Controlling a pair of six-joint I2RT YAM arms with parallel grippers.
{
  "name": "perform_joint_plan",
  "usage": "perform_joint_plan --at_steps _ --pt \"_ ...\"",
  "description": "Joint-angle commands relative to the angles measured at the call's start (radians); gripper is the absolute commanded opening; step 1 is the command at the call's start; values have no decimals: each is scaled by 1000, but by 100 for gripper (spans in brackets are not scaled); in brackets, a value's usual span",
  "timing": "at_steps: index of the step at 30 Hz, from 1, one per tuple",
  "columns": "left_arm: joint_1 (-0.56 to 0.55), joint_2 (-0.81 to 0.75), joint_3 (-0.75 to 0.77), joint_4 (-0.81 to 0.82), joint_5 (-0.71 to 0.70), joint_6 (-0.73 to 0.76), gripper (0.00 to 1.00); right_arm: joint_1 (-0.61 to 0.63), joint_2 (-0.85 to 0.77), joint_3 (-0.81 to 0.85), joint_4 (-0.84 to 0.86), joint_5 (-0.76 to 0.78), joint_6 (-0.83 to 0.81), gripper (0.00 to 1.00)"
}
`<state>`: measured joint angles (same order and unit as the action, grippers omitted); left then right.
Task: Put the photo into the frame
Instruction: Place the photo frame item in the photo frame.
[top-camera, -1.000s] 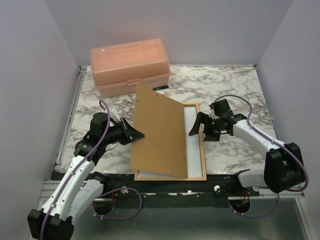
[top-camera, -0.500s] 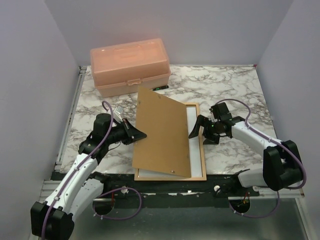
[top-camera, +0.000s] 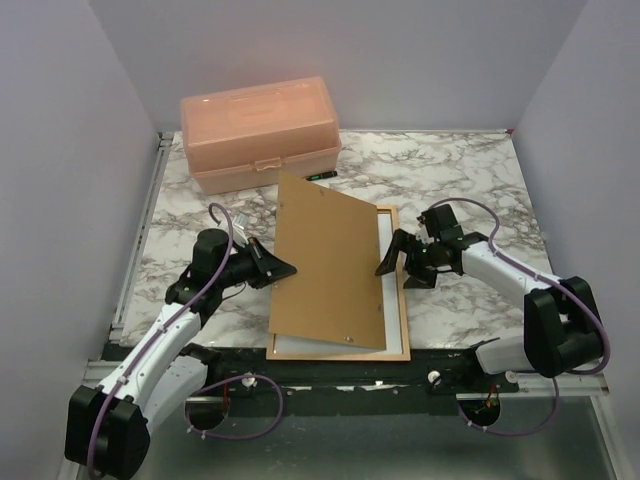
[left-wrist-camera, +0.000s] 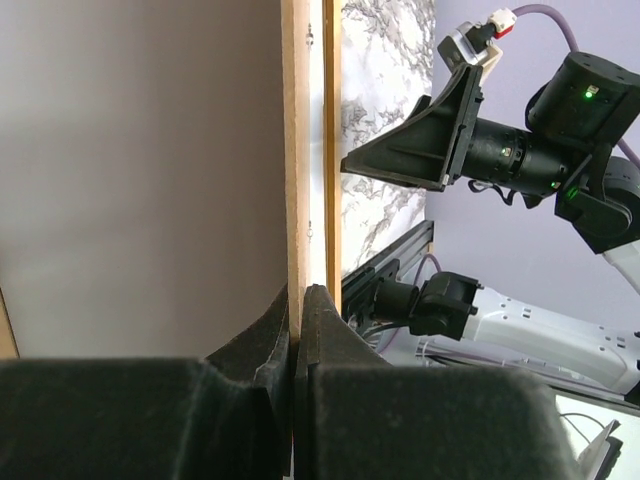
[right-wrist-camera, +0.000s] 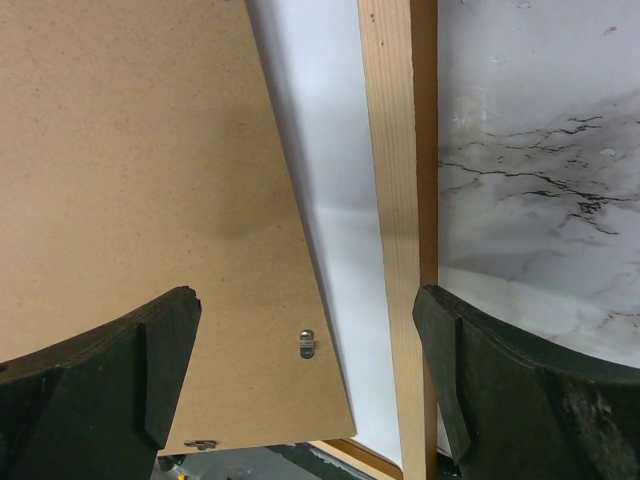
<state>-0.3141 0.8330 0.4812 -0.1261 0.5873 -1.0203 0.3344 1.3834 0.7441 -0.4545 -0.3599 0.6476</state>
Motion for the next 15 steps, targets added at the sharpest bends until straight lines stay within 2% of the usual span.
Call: perform_joint_plan --at_steps 1,9,15 --pt "2 16 -16 139 48 -35 0 4 25 -10 50 -55 14 98" --pt "-10 53 -42 202 55 -56 0 4 27 -13 76 -96 23 98" --pt "-14 31 -18 161 61 -42 0 5 31 -9 77 -83 22 98"
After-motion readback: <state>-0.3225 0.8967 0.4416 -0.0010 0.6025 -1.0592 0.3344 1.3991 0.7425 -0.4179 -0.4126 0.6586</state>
